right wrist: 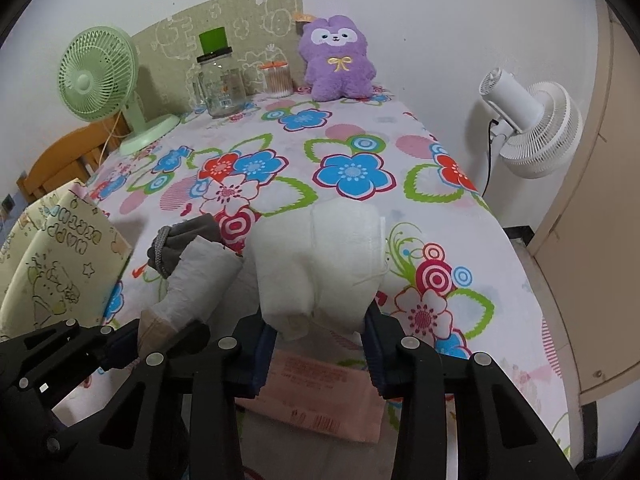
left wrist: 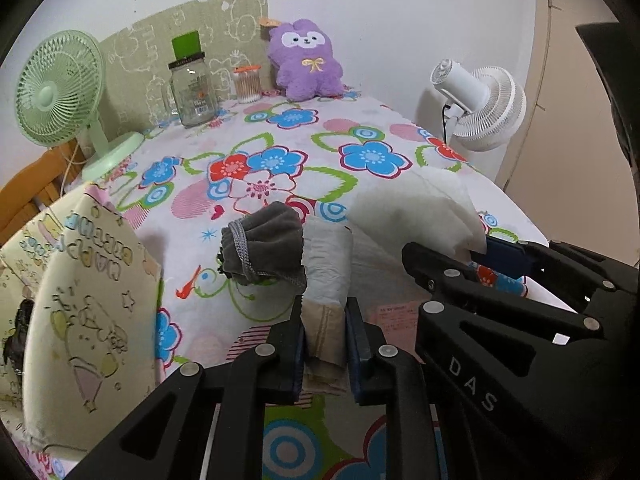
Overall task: Organize soft objects
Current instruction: 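Lift and carry the white roll and white towel over the box, then lower both items into the box and open both tools, then withdraw both tools from the box toward the grey pouch and pink packet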
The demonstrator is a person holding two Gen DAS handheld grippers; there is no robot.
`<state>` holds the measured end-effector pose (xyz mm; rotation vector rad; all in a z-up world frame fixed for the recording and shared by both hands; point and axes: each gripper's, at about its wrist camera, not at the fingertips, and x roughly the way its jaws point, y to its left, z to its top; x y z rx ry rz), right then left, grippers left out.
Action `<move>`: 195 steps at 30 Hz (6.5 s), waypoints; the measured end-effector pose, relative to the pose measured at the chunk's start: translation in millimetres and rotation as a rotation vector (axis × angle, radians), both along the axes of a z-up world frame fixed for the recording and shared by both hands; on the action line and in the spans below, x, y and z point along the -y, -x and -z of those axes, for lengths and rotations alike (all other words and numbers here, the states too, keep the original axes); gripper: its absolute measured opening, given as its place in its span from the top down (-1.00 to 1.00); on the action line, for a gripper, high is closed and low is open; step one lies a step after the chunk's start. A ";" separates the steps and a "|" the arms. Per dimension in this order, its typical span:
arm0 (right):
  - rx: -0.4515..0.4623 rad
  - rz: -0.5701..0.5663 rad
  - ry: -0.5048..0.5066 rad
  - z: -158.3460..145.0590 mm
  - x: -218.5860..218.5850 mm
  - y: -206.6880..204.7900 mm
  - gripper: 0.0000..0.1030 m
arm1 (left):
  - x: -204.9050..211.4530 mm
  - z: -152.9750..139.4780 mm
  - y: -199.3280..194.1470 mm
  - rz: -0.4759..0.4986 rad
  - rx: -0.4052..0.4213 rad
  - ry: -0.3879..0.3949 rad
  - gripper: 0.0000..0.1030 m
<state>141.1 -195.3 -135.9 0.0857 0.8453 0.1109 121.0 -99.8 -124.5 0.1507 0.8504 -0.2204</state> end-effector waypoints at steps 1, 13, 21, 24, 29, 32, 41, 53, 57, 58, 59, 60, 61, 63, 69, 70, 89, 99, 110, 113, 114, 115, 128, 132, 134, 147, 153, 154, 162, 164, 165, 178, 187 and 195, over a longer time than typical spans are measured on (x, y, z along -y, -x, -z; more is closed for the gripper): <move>0.002 0.000 -0.003 -1.5 -0.1 1.9 0.18 | -0.1 -1.5 1.3 0.000 0.003 0.001 0.69; 0.066 0.005 -0.018 -27.7 2.7 19.9 0.18 | 0.3 -24.2 14.3 0.001 0.062 0.011 0.69; 0.102 0.003 -0.021 -46.5 0.2 27.9 0.18 | -3.3 -40.9 22.7 -0.003 0.103 0.018 0.69; 0.118 -0.002 -0.019 -54.5 -1.5 30.6 0.18 | -5.7 -47.1 23.6 -0.009 0.114 0.022 0.69; 0.138 -0.005 -0.015 -67.4 -5.0 35.5 0.18 | -7.1 -57.8 26.9 -0.012 0.132 0.019 0.70; 0.150 -0.004 -0.018 -75.0 -5.9 38.2 0.18 | -7.7 -63.5 29.5 -0.010 0.143 0.019 0.70; 0.185 -0.008 -0.026 -96.7 -10.1 49.7 0.18 | -12.2 -83.5 40.5 -0.007 0.177 0.034 0.70; 0.225 -0.044 -0.027 -120.5 -25.9 63.1 0.18 | -23.1 -103.7 52.1 -0.019 0.200 0.024 0.70; 0.229 -0.050 -0.023 -125.4 -32.9 64.9 0.18 | -30.3 -107.1 54.4 -0.026 0.197 0.024 0.70; 0.232 -0.052 -0.022 -126.6 -35.0 65.7 0.18 | -31.9 -107.8 55.0 -0.025 0.198 0.025 0.70; 0.233 -0.056 -0.021 -127.7 -37.3 66.4 0.18 | -33.5 -108.1 54.5 -0.025 0.200 0.025 0.70; 0.235 -0.058 -0.020 -128.3 -38.9 67.0 0.18 | -36.0 -108.9 54.9 -0.027 0.203 0.025 0.70; 0.237 -0.062 -0.019 -129.5 -41.7 67.6 0.18 | -37.2 -109.3 56.8 -0.027 0.205 0.026 0.69; 0.241 -0.069 -0.017 -131.4 -46.9 68.2 0.18 | -41.4 -110.5 58.1 -0.029 0.209 0.027 0.70; 0.253 -0.087 -0.006 -135.9 -64.2 70.6 0.18 | -57.2 -113.3 59.7 -0.043 0.218 0.022 0.70; 0.252 -0.092 -0.006 -136.0 -67.1 70.5 0.18 | -60.6 -113.3 59.7 -0.048 0.219 0.020 0.69; 0.249 -0.187 -0.021 -137.1 -125.4 60.4 0.18 | -119.4 -113.2 56.8 -0.141 0.230 0.028 0.68; 0.232 -0.227 -0.011 -129.7 -159.2 50.5 0.18 | -150.7 -104.0 49.0 -0.175 0.217 0.026 0.68; 0.217 -0.282 -0.022 -118.4 -193.9 38.6 0.18 | -185.0 -90.3 36.7 -0.234 0.194 0.017 0.68; 0.206 -0.307 -0.022 -114.0 -203.6 35.5 0.18 | -192.8 -85.2 34.8 -0.252 0.180 0.015 0.68; 0.204 -0.313 -0.021 -113.1 -205.7 34.4 0.18 | -195.9 -82.8 33.7 -0.259 0.173 0.013 0.68; 0.200 -0.321 -0.019 -111.3 -209.3 33.3 0.18 | -199.1 -80.4 32.5 -0.267 0.166 0.011 0.68; 0.140 -0.385 -0.029 -90.0 -237.3 22.1 0.18 | -223.3 -59.9 24.3 -0.299 0.078 -0.003 0.44; 0.112 -0.410 -0.038 -82.5 -245.3 18.7 0.18 | -229.4 -54.8 26.4 -0.318 0.069 -0.008 0.30; 0.100 -0.427 -0.042 -79.6 -249.1 17.6 0.15 | -232.6 -52.3 26.7 -0.326 0.057 -0.004 0.23; 0.084 -0.447 -0.030 -76.7 -255.8 15.3 -0.51 | -236.3 -52.2 31.9 -0.327 0.037 0.010 -0.10; 0.096 -0.428 -0.009 -81.7 -247.0 18.1 -0.67 | -229.7 -56.8 36.0 -0.312 0.054 0.009 -0.18; 0.103 -0.425 -0.006 -83.5 -245.0 19.6 -0.71 | -229.0 -58.1 37.1 -0.311 0.057 0.011 -0.21; 0.135 -0.411 -0.018 -94.2 -232.5 29.6 -0.88 | -223.2 -69.6 47.8 -0.311 0.090 0.032 -0.40; 0.140 -0.411 -0.022 -97.0 -230.3 32.2 -0.88 | -220.8 -72.2 50.4 -0.310 0.097 0.030 -0.40; 0.146 -0.410 -0.022 -98.6 -228.8 34.2 -0.88 | -219.4 -73.1 51.2 -0.311 0.099 0.029 -0.40; 0.194 -0.371 -0.016 -115.3 -205.4 50.3 -0.89 | -199.6 -87.2 60.7 -0.288 0.133 0.033 -0.41; 0.234 -0.315 -0.010 -124.3 -178.8 58.3 -0.95 | -176.1 -96.5 65.3 -0.260 0.160 0.038 -0.41; 0.277 -0.271 -0.001 -131.9 -155.1 67.3 -1.00 | -151.8 -103.0 67.2 -0.229 0.183 0.033 -0.41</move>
